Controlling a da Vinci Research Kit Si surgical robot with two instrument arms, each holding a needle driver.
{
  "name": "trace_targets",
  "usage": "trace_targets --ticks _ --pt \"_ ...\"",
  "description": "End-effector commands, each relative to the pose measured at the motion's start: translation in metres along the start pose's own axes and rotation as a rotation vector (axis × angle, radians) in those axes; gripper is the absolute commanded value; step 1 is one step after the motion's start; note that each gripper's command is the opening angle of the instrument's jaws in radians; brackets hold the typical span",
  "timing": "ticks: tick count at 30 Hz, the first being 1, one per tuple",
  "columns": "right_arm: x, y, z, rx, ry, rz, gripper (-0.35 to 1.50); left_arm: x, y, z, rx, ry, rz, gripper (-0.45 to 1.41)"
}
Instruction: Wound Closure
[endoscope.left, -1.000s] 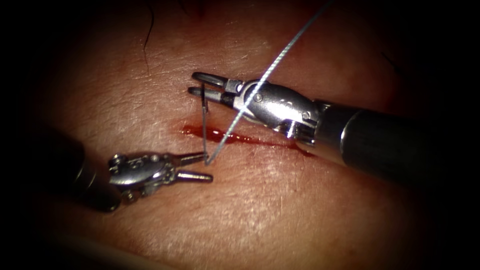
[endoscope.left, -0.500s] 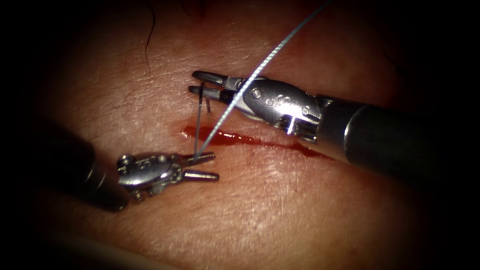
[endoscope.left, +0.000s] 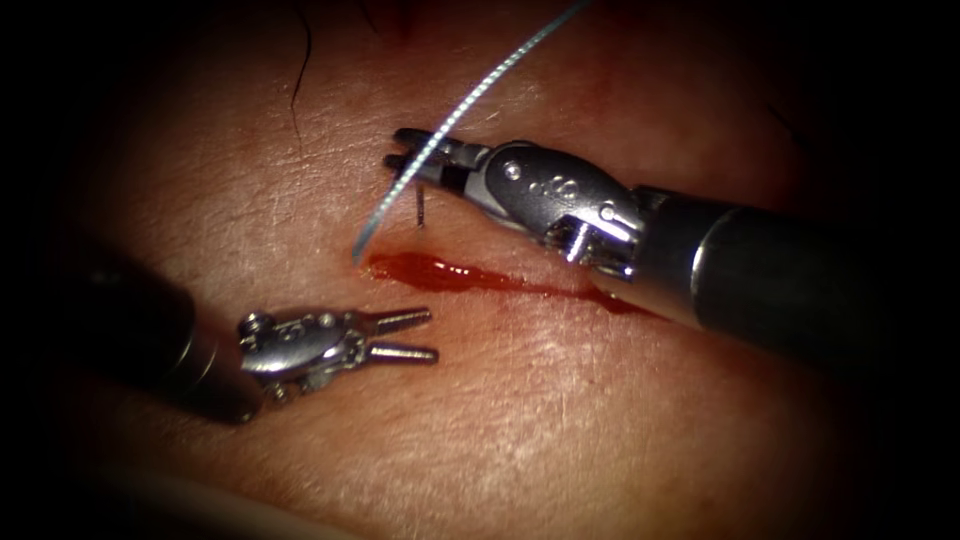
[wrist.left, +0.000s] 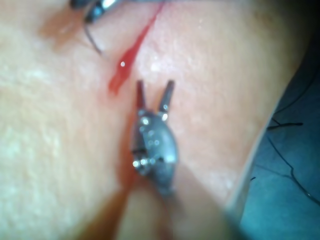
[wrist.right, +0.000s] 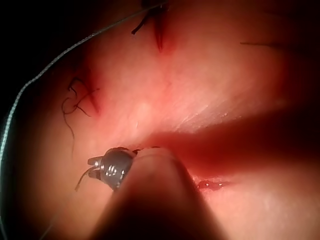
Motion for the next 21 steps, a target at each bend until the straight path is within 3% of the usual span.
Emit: trace_targets --ticks 1,9,12,21 --pt "-0.0001 -0.0002 0.0004 -0.027 -0.007 0.002 -0.35 -0.0011 0.0002 0.0 -0.001 -0.004 -0.003 0.41" --pt "0.0006 0.0003 -0.0006 -0.141 -0.024 0.002 -0.35 -0.0007 0.0003 -0.0003 -0.004 -0.008 -0.006 0.41" --pt "0.0007 0.0003 -0.0005 -0.133 -0.012 -0.002 -0.35 -0.0006 0.0004 -0.0004 -0.005 -0.008 -0.008 0.41" --pt "0.0 0.0001 0.0004 -0.046 -0.099 0.014 -0.35 -0.0004 0.0005 -0.0004 -0.006 -0.008 -0.009 0.39"
